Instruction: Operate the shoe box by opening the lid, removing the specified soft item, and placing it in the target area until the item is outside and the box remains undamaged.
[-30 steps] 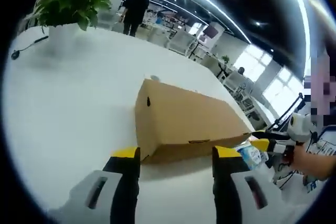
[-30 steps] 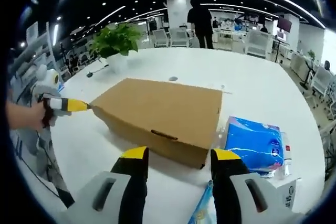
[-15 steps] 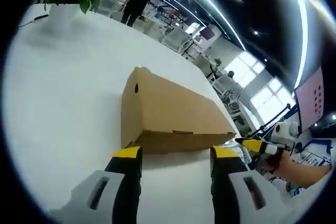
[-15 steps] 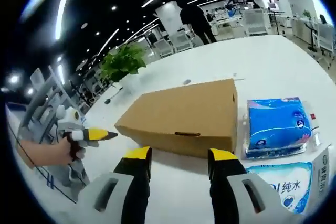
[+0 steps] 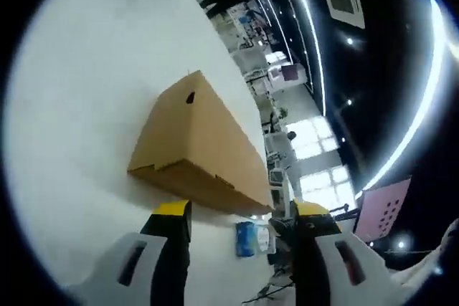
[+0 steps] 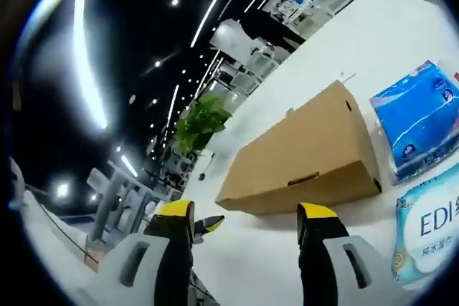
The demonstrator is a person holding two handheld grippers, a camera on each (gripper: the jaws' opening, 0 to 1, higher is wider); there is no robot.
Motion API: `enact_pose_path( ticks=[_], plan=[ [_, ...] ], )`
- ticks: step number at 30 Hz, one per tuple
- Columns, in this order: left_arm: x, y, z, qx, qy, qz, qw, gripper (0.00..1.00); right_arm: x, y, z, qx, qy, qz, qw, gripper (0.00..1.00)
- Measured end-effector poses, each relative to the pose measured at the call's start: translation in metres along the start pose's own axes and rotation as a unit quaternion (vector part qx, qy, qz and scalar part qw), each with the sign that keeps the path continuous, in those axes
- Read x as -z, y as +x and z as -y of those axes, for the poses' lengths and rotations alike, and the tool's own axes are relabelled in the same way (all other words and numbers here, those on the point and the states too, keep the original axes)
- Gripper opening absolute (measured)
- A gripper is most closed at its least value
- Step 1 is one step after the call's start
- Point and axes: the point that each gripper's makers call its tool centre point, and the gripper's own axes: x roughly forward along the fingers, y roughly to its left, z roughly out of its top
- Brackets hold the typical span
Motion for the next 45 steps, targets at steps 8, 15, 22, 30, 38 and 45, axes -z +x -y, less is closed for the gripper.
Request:
enact_pose_path(
  ticks=[8, 15, 22, 30, 38, 45],
  plan=[
    [0.007, 0.0, -0.006, 0.005, -0.036, 0.003, 0.9993, 0.69, -0.002, -0.005, 0.01, -0.002, 0.048, 0.013, 0.9987, 0.57],
    [0.01, -0.002, -0.009, -0.003, -0.07, 0.021, 0.9973, 0.68, 0.003, -0.008, -0.018, -0.116, 0.174, 0.015, 0.9777, 0.57],
    [0.01, -0.005, -0.007, 0.007, -0.086, 0.03, 0.9958, 0.67, -0.008, -0.009, 0.0, -0.102, 0.222, 0.085, 0.966, 0.66],
    [0.001, -0.005, -0.01, 0.021, -0.153, 0.089, 0.9841, 0.74, -0.016, -0.017, 0.023, -0.068, 0.255, 0.141, 0.954, 0.77],
    [-0.01, -0.011, -0.025, 0.01, -0.191, 0.147, 0.9704, 0.76, -0.024, -0.021, 0.035, -0.057, 0.309, 0.201, 0.9277, 0.82],
    [-0.018, -0.012, -0.038, 0.022, -0.225, 0.193, 0.9547, 0.61, -0.023, -0.016, 0.051, -0.02, 0.312, 0.206, 0.9272, 0.67]
  ],
)
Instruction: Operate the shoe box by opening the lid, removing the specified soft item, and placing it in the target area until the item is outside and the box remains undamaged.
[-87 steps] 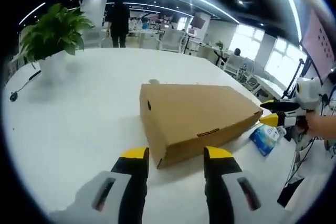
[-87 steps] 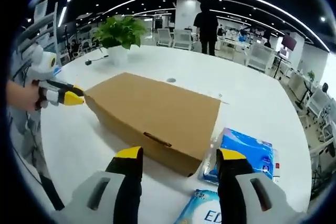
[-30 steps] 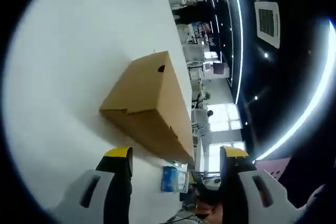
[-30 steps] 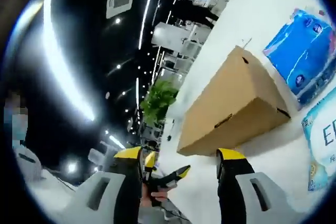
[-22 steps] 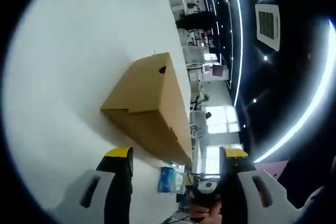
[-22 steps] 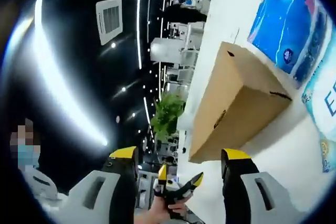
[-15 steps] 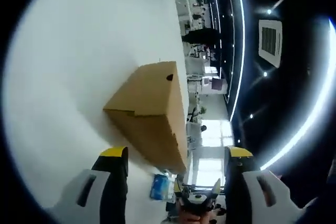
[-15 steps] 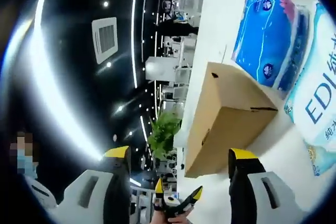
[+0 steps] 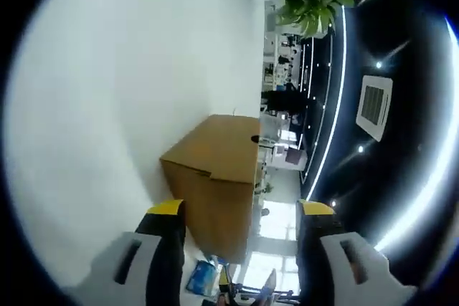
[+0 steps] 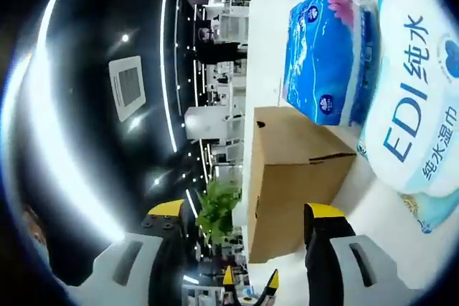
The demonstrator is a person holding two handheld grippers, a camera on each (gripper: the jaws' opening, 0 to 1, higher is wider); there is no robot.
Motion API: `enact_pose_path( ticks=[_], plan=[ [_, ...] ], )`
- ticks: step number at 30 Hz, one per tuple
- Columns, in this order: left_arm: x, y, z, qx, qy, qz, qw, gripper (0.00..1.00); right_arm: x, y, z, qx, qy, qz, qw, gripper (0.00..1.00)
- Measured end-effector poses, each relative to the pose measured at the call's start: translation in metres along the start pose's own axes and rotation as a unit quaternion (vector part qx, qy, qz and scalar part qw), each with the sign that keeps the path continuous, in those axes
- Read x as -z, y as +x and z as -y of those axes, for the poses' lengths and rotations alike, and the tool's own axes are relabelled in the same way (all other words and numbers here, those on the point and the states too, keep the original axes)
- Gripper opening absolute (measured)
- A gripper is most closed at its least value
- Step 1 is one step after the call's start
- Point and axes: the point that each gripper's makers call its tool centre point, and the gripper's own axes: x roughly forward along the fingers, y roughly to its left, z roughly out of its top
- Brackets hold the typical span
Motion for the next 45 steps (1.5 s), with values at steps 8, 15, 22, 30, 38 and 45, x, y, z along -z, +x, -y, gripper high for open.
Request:
enact_pose_path(
  ticks=[8, 15, 22, 30, 38, 45],
  plan=[
    [-0.001, 0.009, 0.001, 0.011, -0.015, 0.005, 0.9998, 0.47, -0.016, 0.002, 0.021, 0.04, 0.001, 0.033, 0.9986, 0.66],
    [0.001, 0.012, -0.001, 0.003, -0.005, -0.002, 1.0, 0.42, -0.022, 0.007, 0.02, 0.046, 0.01, 0.037, 0.9982, 0.59],
    [-0.003, 0.012, -0.003, -0.004, 0.017, 0.001, 0.9998, 0.41, -0.023, 0.011, 0.025, 0.057, 0.013, 0.033, 0.9977, 0.52],
    [0.002, 0.008, -0.013, -0.023, 0.043, -0.01, 0.9987, 0.35, -0.021, 0.016, 0.028, 0.068, 0.01, 0.033, 0.997, 0.46],
    [-0.008, 0.027, -0.009, -0.021, 0.035, 0.002, 0.9992, 0.29, -0.018, 0.018, 0.029, 0.079, 0.005, 0.034, 0.9963, 0.39],
    [-0.01, 0.026, -0.008, -0.026, 0.039, 0.004, 0.9989, 0.29, -0.02, 0.018, 0.04, 0.102, 0.004, 0.042, 0.9939, 0.29]
  ],
)
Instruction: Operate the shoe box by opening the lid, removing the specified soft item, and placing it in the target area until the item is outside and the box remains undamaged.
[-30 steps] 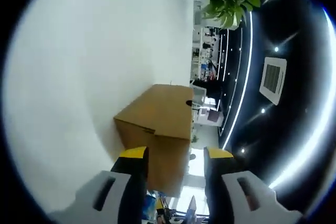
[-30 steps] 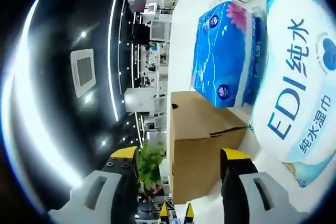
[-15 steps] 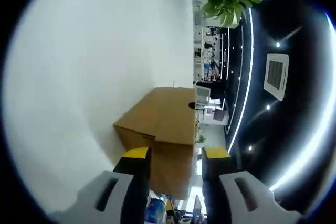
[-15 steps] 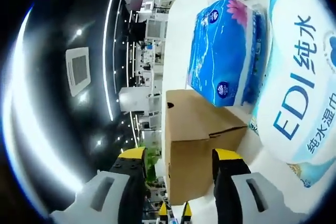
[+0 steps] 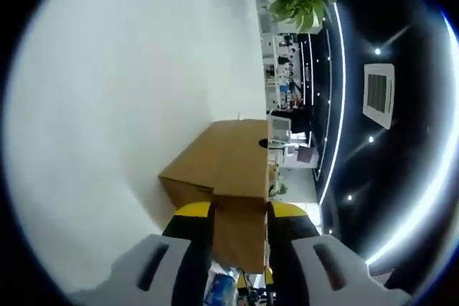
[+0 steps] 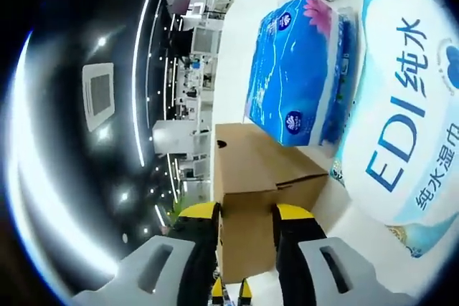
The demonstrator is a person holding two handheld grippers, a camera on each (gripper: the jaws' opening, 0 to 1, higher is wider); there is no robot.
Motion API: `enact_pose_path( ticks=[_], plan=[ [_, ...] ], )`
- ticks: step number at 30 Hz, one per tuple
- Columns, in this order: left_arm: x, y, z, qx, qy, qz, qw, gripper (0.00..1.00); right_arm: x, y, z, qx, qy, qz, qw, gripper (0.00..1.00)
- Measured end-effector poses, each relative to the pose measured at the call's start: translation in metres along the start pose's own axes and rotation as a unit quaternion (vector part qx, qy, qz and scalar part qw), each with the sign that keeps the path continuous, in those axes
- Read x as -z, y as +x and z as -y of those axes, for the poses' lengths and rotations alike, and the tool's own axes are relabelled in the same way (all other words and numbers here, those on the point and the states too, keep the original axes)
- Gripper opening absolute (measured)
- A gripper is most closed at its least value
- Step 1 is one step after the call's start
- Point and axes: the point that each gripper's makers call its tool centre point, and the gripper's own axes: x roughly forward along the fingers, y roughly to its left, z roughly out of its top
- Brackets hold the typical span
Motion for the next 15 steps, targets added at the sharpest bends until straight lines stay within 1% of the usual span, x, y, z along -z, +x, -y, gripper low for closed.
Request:
enact_pose_path(
  ticks=[7, 11, 14, 15],
  plan=[
    [-0.005, 0.0, -0.007, -0.011, 0.027, 0.004, 0.9996, 0.29, -0.003, 0.003, 0.005, 0.006, -0.011, 0.003, 0.9999, 0.28],
    [-0.005, 0.001, -0.01, -0.016, 0.036, 0.003, 0.9992, 0.29, -0.003, 0.003, 0.008, 0.011, -0.015, 0.007, 0.9998, 0.28],
    [-0.003, 0.001, -0.012, -0.019, 0.042, 0.001, 0.9989, 0.29, -0.004, 0.004, 0.011, 0.012, -0.01, 0.007, 0.9999, 0.28],
    [-0.004, 0.001, -0.016, -0.026, 0.051, 0.002, 0.9984, 0.29, -0.004, 0.004, 0.013, 0.017, -0.013, 0.005, 0.9998, 0.28]
  ],
)
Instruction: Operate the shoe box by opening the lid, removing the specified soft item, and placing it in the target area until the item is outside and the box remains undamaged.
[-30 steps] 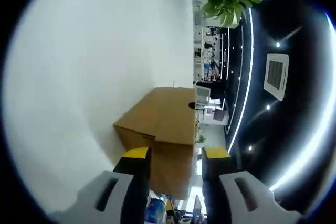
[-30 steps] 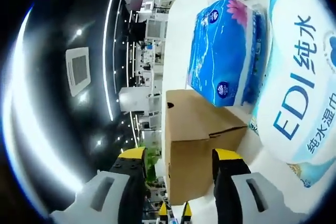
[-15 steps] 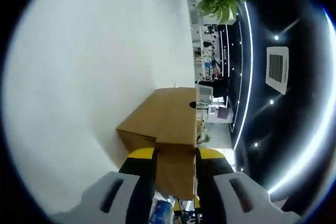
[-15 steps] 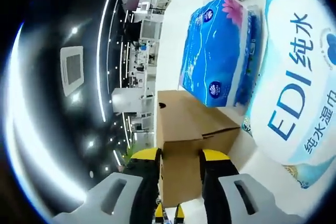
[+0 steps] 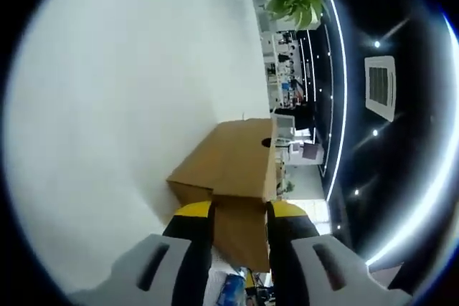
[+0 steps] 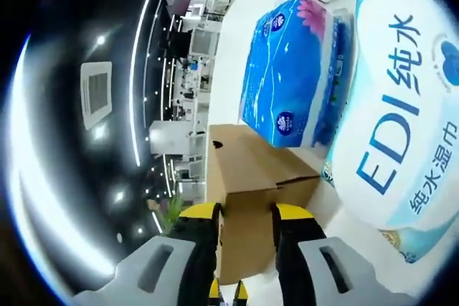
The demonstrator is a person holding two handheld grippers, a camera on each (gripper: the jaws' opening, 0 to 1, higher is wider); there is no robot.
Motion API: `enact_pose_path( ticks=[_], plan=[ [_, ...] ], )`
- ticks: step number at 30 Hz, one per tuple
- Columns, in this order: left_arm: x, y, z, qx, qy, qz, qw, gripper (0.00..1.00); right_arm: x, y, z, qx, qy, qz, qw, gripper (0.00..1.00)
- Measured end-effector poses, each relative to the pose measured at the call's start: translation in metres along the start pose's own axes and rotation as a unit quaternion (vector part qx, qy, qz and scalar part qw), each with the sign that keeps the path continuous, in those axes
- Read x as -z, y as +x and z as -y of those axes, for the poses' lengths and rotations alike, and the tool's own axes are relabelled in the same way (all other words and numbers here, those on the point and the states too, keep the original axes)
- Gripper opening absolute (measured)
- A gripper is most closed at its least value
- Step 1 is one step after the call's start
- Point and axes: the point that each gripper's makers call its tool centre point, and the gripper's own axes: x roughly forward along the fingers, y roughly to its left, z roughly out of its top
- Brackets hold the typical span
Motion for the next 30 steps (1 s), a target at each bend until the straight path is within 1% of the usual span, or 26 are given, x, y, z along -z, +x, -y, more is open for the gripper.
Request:
enact_pose_path(
  ticks=[1, 4, 5, 9, 11, 14, 15, 18, 20, 21, 23, 26, 28, 30],
  plan=[
    [-0.0004, 0.0007, -0.0033, -0.007, 0.01, 0.001, 0.9999, 0.29, -0.0002, -0.0002, 0.0023, 0.005, -0.006, -0.001, 1.0, 0.28],
    [-0.0007, 0.0023, -0.0018, 0.004, 0.01, 0.0, 0.9999, 0.29, -0.0008, 0.0, 0.0021, 0.006, -0.008, 0.002, 0.9999, 0.28],
    [0.0, 0.0023, -0.0015, 0.006, 0.009, -0.004, 0.9999, 0.29, -0.001, -0.0001, 0.0024, 0.008, -0.008, 0.004, 0.9999, 0.28],
    [0.0, 0.0029, -0.0021, 0.006, 0.016, -0.01, 0.9998, 0.29, -0.0002, -0.0005, 0.0026, 0.006, -0.005, 0.01, 0.9999, 0.28],
    [0.0002, 0.0027, -0.0021, 0.006, 0.019, -0.01, 0.9998, 0.29, -0.0009, -0.0008, 0.003, 0.008, -0.016, 0.011, 0.9998, 0.28],
    [-0.0001, 0.0022, -0.0023, 0.0, 0.033, -0.007, 0.9994, 0.29, -0.0005, -0.0011, 0.0037, 0.009, -0.01, 0.014, 0.9998, 0.28],
    [-0.0015, 0.0025, -0.0031, -0.005, 0.045, -0.006, 0.9989, 0.29, -0.0002, -0.0012, 0.0037, 0.011, -0.008, 0.017, 0.9998, 0.28],
    [-0.0018, 0.0028, -0.0033, -0.005, 0.046, -0.008, 0.9989, 0.29, 0.0013, -0.0023, 0.004, 0.011, -0.012, 0.027, 0.9995, 0.28],
    [-0.002, 0.0026, -0.0039, -0.008, 0.048, -0.008, 0.9988, 0.29, 0.0011, -0.0025, 0.0035, 0.011, -0.013, 0.027, 0.9995, 0.28],
    [-0.002, 0.0021, -0.0039, -0.01, 0.052, -0.007, 0.9986, 0.29, 0.0016, -0.0026, 0.0034, 0.012, -0.004, 0.025, 0.9996, 0.28],
    [-0.0024, 0.0017, -0.0037, -0.014, 0.059, -0.006, 0.9982, 0.3, 0.0056, -0.0034, 0.0025, 0.012, 0.053, 0.01, 0.9985, 0.28],
    [-0.0029, 0.0015, -0.0025, -0.019, 0.067, -0.01, 0.9975, 0.3, 0.0041, -0.0029, 0.0029, 0.014, 0.03, 0.012, 0.9994, 0.29],
    [-0.003, 0.0017, -0.002, -0.022, 0.068, -0.016, 0.9974, 0.3, 0.0042, -0.003, 0.0068, 0.021, 0.042, 0.01, 0.9989, 0.32],
    [-0.0035, 0.0017, -0.0022, -0.024, 0.076, -0.02, 0.9966, 0.31, 0.0039, -0.0037, 0.0051, 0.017, 0.042, 0.011, 0.9989, 0.31]
  ],
)
